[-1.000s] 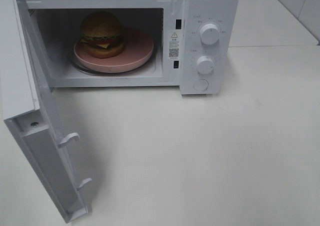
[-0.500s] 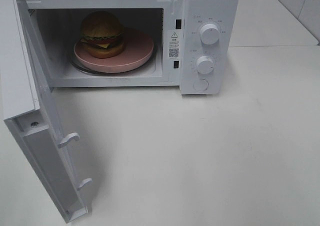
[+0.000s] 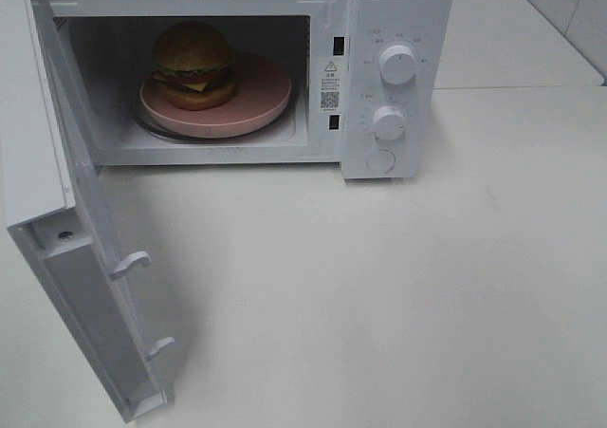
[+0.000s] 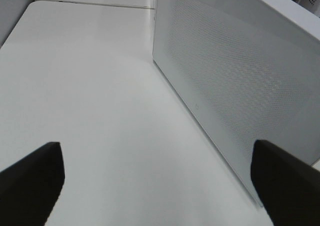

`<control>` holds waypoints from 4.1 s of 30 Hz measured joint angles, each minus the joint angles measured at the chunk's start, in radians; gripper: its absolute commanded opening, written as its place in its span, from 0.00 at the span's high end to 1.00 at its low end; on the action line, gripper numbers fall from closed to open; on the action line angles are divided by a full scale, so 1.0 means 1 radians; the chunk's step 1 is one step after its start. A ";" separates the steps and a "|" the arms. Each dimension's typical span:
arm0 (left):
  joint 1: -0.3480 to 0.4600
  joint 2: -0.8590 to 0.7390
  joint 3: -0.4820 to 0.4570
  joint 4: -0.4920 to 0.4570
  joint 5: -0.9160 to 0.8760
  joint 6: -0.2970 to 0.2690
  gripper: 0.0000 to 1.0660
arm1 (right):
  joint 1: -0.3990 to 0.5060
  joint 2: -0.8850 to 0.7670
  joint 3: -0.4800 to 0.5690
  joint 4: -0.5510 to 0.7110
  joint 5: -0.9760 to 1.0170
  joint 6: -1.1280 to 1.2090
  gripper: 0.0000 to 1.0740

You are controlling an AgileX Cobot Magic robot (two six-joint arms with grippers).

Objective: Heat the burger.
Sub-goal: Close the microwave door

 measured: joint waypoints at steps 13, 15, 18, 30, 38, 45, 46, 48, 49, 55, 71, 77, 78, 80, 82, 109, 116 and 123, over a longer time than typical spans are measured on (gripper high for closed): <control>0.000 0.000 0.000 0.000 0.000 0.000 0.13 | 0.000 0.000 0.000 0.000 0.000 0.000 0.29; 0.000 0.000 0.000 0.000 0.000 0.000 0.13 | 0.000 0.000 0.000 0.000 0.000 0.000 0.29; 0.000 0.000 0.000 0.000 0.000 0.000 0.13 | 0.000 0.000 0.000 0.000 0.000 0.000 0.29; 0.000 0.000 0.000 -0.001 0.000 0.000 0.13 | 0.000 0.000 0.000 0.000 0.000 0.000 0.29; 0.000 0.000 0.000 -0.007 0.000 -0.004 0.13 | 0.000 0.000 0.000 0.000 0.000 0.000 0.29; 0.000 0.000 0.000 -0.015 0.000 -0.004 0.13 | 0.000 0.000 0.000 0.000 0.000 0.000 0.29; 0.000 0.000 0.000 -0.021 -0.004 -0.004 0.13 | 0.000 0.000 0.000 0.000 0.000 0.000 0.29; 0.000 0.000 -0.002 -0.028 -0.009 -0.004 0.13 | 0.000 0.000 0.000 0.000 0.000 0.000 0.29; 0.000 0.000 -0.012 -0.042 -0.030 -0.004 0.13 | 0.000 0.000 0.000 0.000 0.000 0.000 0.29; 0.000 0.005 -0.028 -0.016 -0.168 -0.004 0.32 | 0.000 0.000 0.000 0.000 0.000 0.000 0.29; 0.000 0.287 -0.019 0.014 -0.501 -0.004 1.00 | 0.000 0.000 0.000 0.000 0.000 0.000 0.29; 0.000 0.418 0.085 0.009 -0.833 -0.004 1.00 | 0.000 0.000 0.000 0.000 0.000 0.000 0.29; 0.000 0.436 0.105 0.009 -0.890 -0.004 1.00 | 0.000 0.000 0.000 0.000 0.000 0.000 0.29; 0.000 0.471 0.146 0.009 -0.993 -0.004 1.00 | 0.000 0.000 0.000 0.000 0.000 0.000 0.29; 0.000 0.487 0.163 0.009 -1.038 -0.004 1.00 | 0.000 0.000 0.000 0.000 0.000 0.000 0.29; 0.000 1.155 0.326 0.660 -1.857 -0.408 1.00 | 0.000 0.000 0.000 0.000 0.000 0.000 0.29; -0.043 1.325 0.293 0.739 -1.937 -0.421 1.00 | 0.000 0.000 0.000 0.000 0.000 0.000 0.29; -0.170 1.406 0.288 0.621 -1.962 -0.336 1.00 | 0.000 0.000 0.000 0.000 0.000 0.000 0.29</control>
